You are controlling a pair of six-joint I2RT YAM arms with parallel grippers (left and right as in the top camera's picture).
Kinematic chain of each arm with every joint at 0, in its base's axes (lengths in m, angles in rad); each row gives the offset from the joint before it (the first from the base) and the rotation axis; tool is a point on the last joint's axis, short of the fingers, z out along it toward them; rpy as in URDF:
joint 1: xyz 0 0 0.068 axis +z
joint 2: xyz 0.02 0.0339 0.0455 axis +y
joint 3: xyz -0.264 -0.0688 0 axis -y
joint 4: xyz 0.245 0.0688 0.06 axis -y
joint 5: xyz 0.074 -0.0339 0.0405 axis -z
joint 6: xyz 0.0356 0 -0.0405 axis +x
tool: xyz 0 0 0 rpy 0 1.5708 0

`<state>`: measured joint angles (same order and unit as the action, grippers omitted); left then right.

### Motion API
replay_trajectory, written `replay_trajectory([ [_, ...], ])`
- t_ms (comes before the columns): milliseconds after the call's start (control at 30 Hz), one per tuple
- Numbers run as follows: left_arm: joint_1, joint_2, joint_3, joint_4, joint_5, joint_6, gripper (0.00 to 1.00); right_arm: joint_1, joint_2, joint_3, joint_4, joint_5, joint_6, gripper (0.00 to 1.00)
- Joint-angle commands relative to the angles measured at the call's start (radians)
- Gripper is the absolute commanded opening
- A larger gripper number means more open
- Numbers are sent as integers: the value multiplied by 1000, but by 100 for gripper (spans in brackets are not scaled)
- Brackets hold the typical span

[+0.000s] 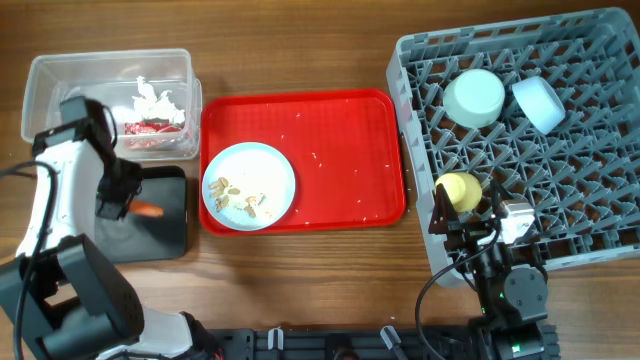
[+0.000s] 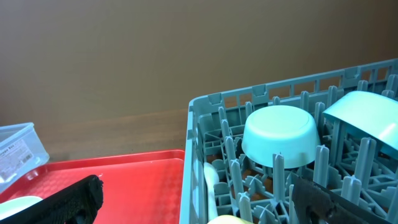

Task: Sort waste into correct bins and load items into the dishwasher rack
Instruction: 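Carry the carrot left and drop it onto the black tray, then grasp the rim of the white rice plate with the left gripper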

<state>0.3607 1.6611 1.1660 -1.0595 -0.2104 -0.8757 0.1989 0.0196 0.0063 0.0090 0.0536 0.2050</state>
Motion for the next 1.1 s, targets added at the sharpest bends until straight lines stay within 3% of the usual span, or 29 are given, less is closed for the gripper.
replay_trajectory([
  [0,2,-31,23,11,236,102,49,-6,-2,-1,5,-2,8,100],
  [100,-52,-59,55,8,368,145,55,-6,-2,-1,5,-2,7,100],
  [167,-112,-77,70,10,366,148,70,-6,-2,-1,5,-2,8,100],
  [200,-165,-86,77,17,356,152,72,-6,-2,-1,5,-2,8,100],
  [333,-399,-84,79,88,341,309,74,-6,-2,-1,5,-2,7,100],
  [433,-589,-53,79,108,244,443,72,-6,-2,-1,5,-2,7,100],
  [500,-710,-20,78,119,147,459,70,-6,-2,-1,5,-2,8,100],
  [667,-937,100,78,182,10,478,51,-6,-2,-1,5,-2,7,100],
  [800,-1023,201,78,192,-119,377,45,-6,-2,-1,5,-2,7,100],
  [900,-1032,255,78,220,-122,373,43,-6,-2,-1,5,-2,7,100],
  [967,-1032,278,78,227,-121,373,35,-6,-2,-1,5,-2,7,100],
  [1067,-1033,298,78,242,-104,373,13,-6,-2,-1,5,-2,8,100],
])
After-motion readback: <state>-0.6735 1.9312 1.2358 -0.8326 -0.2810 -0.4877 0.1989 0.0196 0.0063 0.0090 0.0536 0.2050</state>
